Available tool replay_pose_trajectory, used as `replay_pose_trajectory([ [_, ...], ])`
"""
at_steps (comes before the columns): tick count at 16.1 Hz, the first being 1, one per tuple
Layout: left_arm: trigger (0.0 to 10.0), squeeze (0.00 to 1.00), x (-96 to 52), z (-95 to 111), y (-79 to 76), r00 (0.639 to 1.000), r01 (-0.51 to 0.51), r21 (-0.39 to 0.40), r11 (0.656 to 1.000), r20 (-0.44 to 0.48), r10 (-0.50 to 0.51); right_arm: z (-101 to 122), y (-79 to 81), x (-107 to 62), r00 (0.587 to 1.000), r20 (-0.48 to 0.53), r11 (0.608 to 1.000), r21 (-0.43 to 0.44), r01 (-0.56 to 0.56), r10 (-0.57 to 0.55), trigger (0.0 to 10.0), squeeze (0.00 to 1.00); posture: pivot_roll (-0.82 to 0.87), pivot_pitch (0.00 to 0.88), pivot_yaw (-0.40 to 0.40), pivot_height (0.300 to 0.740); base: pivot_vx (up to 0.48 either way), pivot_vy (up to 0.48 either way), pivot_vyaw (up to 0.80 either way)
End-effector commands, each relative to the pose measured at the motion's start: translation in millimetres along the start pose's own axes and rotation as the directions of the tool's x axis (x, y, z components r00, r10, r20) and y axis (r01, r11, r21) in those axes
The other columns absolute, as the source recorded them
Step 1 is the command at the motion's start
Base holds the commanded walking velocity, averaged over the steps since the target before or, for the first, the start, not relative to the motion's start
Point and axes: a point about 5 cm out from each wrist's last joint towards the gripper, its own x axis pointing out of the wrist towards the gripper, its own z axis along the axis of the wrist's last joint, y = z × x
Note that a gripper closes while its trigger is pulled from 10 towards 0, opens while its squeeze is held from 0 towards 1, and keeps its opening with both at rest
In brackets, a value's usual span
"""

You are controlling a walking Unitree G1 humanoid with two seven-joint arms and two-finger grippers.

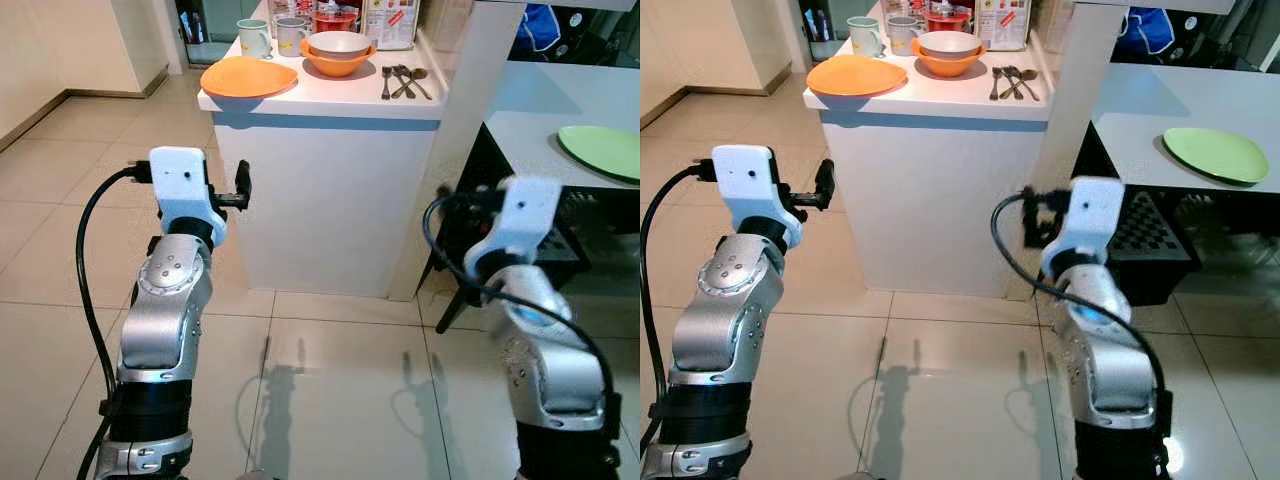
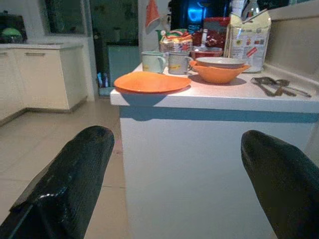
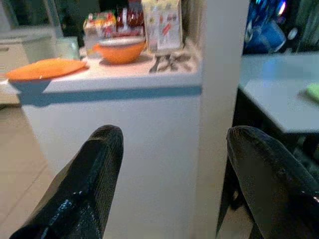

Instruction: Setting the table

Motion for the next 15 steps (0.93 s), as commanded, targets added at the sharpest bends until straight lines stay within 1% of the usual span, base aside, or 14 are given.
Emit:
replay_pose_trajectory([
  [1,10.0,0.00,0.2,0.2,1.5,1.000,0.009,0.018,1.000,-0.005,-0.009,-3.1,-0.1,0.1,1.000,-0.023,1.000,0.010,-0.009,0.009,10.0,0.00,0.04,0.000,0.004,0.740,0.000,0.000,0.00],
  [3,10.0,0.00,0.6,3.0,0.6,1.000,0.019,0.006,1.000,0.011,-0.019,-0.9,4.6,-1.0,0.999,-0.012,0.999,-0.016,-0.035,0.035,10.0,0.00,0.03,0.000,0.010,0.740,0.000,0.000,0.00],
  [5,10.0,0.00,2.2,11.4,-4.7,0.997,0.054,0.013,0.998,0.048,-0.055,3.7,4.2,0.8,1.000,0.003,0.999,-0.015,-0.028,0.028,10.0,0.00,0.03,0.000,0.010,0.740,0.000,0.000,0.80],
  [7,10.0,0.00,3.0,16.2,-9.9,0.995,0.079,0.008,0.997,0.063,-0.079,10.3,3.4,3.4,0.999,0.027,1.000,-0.009,-0.025,0.025,10.0,0.00,0.03,0.000,0.005,0.740,0.294,0.000,0.80],
  [8,10.0,0.00,3.6,15.7,-9.6,0.995,0.077,0.011,0.997,0.059,-0.078,13.3,4.0,4.5,0.998,0.052,1.000,-0.014,-0.025,0.025,10.0,0.00,0.03,0.000,0.004,0.740,0.330,0.000,0.00],
  [9,10.0,0.00,3.9,15.0,-8.5,0.996,0.070,0.018,0.997,0.055,-0.071,14.4,3.5,6.2,0.998,0.056,1.000,-0.030,-0.005,0.007,10.0,0.00,0.03,0.000,0.004,0.740,0.330,0.000,0.00],
  [10,10.0,0.00,4.5,14.5,-7.0,0.997,0.058,0.033,0.998,0.047,-0.060,14.6,2.1,8.1,0.998,0.051,0.998,-0.054,0.029,-0.026,10.0,0.00,0.02,0.000,0.004,0.740,0.330,0.000,0.00],
  [11,10.0,0.00,5.8,15.7,-6.2,0.997,0.062,0.058,0.996,0.047,-0.065,17.0,1.6,9.9,0.997,0.069,0.995,-0.081,0.051,-0.045,10.0,0.00,0.02,0.000,0.005,0.740,0.334,0.000,0.00],
  [12,10.0,0.00,6.9,17.1,-6.2,0.996,0.067,0.055,0.996,0.049,-0.070,18.7,1.5,11.4,0.996,0.078,0.994,-0.092,0.059,-0.052,10.0,0.00,0.02,0.000,0.005,0.740,0.337,0.000,0.00],
  [15,10.0,0.00,6.3,16.6,-7.3,0.996,0.077,0.045,0.996,0.052,-0.079,19.7,2.8,11.9,0.996,0.082,0.997,-0.068,0.029,-0.023,10.0,0.00,0.02,0.000,0.004,0.740,0.362,0.000,0.00],
])
